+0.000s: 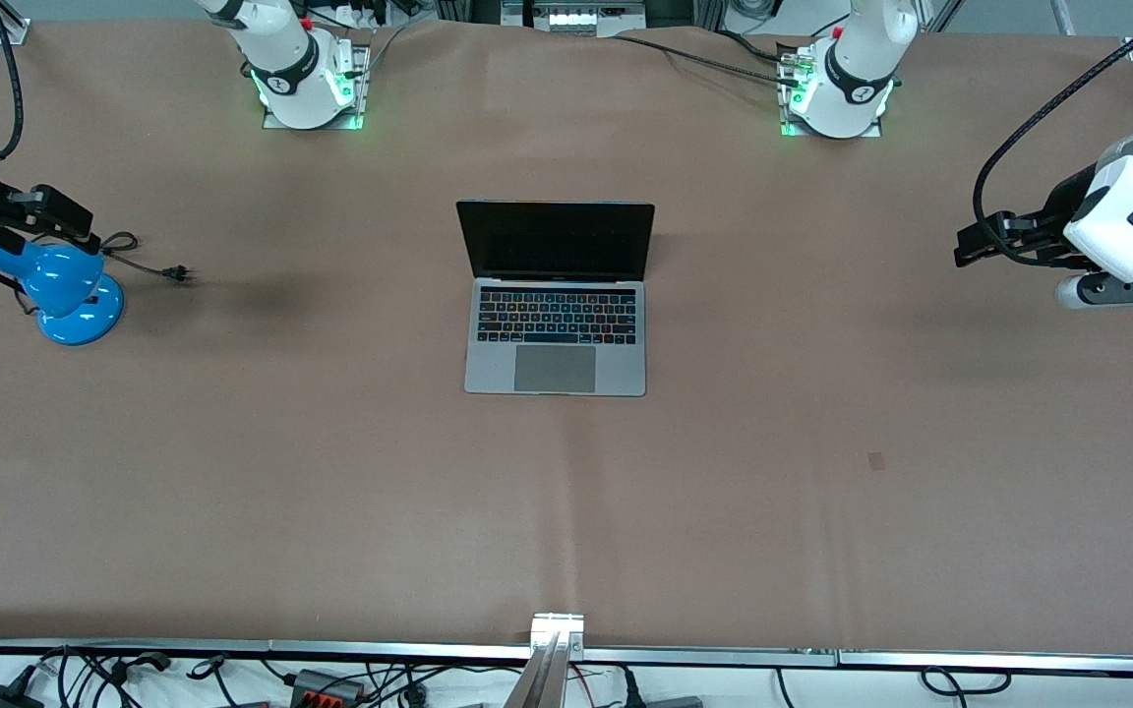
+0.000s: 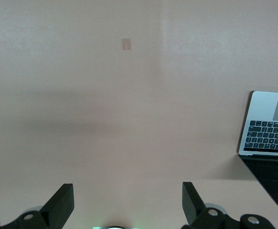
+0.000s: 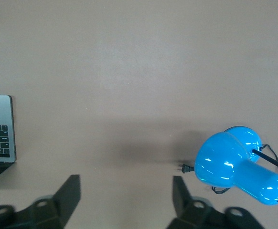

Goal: Close laptop with both arms from behind

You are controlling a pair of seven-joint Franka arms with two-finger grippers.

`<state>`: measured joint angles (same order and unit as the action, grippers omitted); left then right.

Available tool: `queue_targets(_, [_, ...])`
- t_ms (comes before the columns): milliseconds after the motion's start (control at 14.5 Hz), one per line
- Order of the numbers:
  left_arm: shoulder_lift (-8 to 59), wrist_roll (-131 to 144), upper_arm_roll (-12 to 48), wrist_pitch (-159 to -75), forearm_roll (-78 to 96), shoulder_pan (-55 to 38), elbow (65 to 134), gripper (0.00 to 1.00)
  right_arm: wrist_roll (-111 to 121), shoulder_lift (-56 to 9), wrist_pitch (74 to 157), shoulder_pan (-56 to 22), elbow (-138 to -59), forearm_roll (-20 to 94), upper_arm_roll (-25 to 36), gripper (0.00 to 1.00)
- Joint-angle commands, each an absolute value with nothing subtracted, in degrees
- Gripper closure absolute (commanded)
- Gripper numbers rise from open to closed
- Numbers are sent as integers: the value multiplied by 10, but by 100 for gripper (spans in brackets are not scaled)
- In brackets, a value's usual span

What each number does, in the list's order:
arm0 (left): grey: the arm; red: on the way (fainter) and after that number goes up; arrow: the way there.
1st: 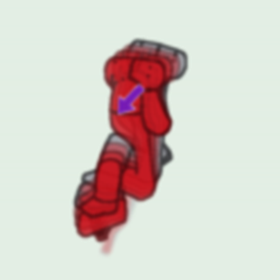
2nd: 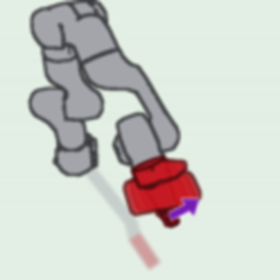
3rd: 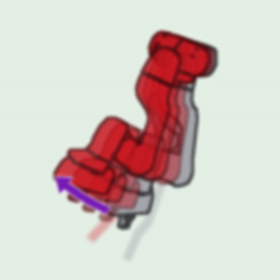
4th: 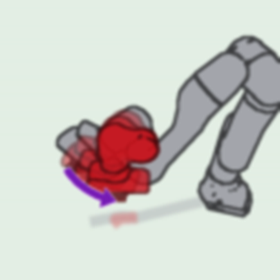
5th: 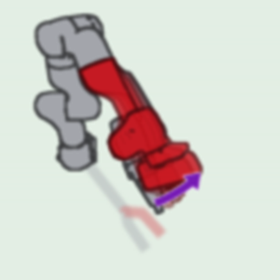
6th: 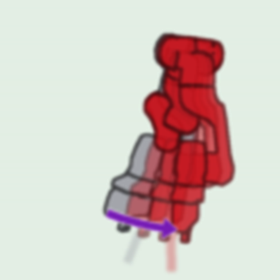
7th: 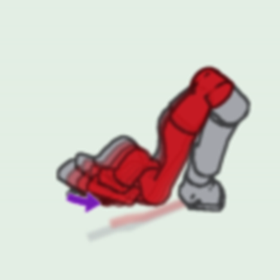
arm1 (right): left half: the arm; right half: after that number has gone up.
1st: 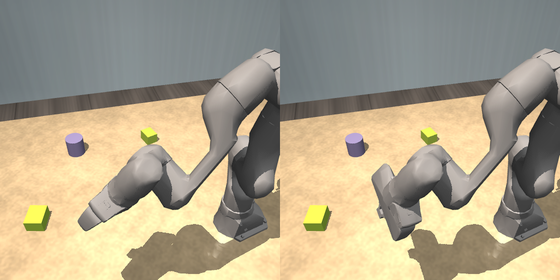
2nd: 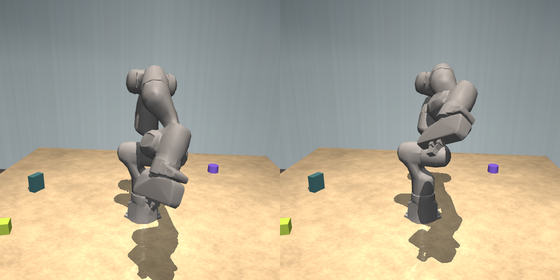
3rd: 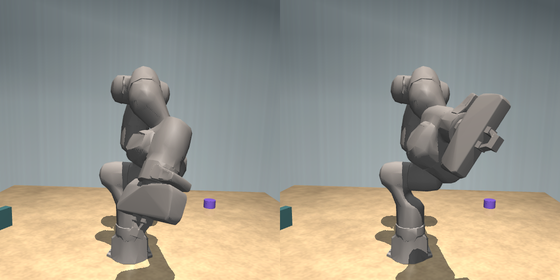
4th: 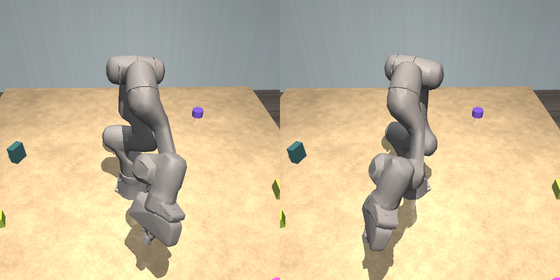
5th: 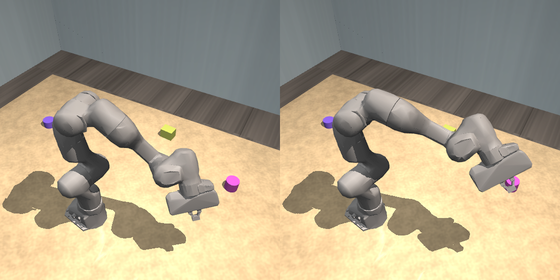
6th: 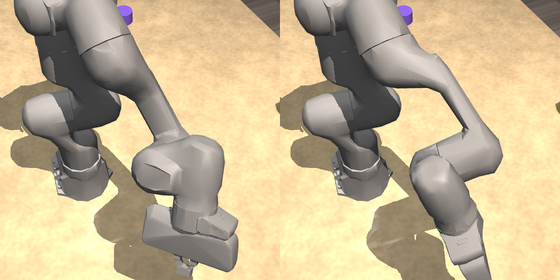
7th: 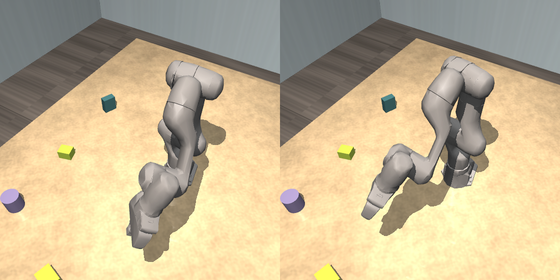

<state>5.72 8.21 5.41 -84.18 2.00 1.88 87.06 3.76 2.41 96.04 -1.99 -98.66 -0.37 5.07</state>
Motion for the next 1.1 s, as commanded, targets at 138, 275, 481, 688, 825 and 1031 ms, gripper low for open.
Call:
queue_targets(138, [55, 80, 61, -838, 19, 24, 868, 0, 44, 33, 945, -22, -989, -5, 48, 98])
queue_targets(275, [57, 81, 61, -838, 19, 24, 869, 0, 40, 33, 942, -32, -987, -5, 47, 100])
queue_targets(481, [57, 71, 61, -838, 18, 24, 868, 47, 38, 33, 940, -32, -988, -5, 47, 100])
queue_targets(688, [52, 70, 62, -821, 17, 23, 865, 99, 38, 30, 938, -33, -988, -4, 47, 100])
queue_targets(825, [52, 71, 62, -776, 25, 24, 865, 99, 37, 26, 923, -50, -991, -3, 47, 100])
queue_targets(1031, [56, 70, 79, -778, 73, 15, 872, 100, 37, 11, 892, -76, -992, 8, 47, 100])
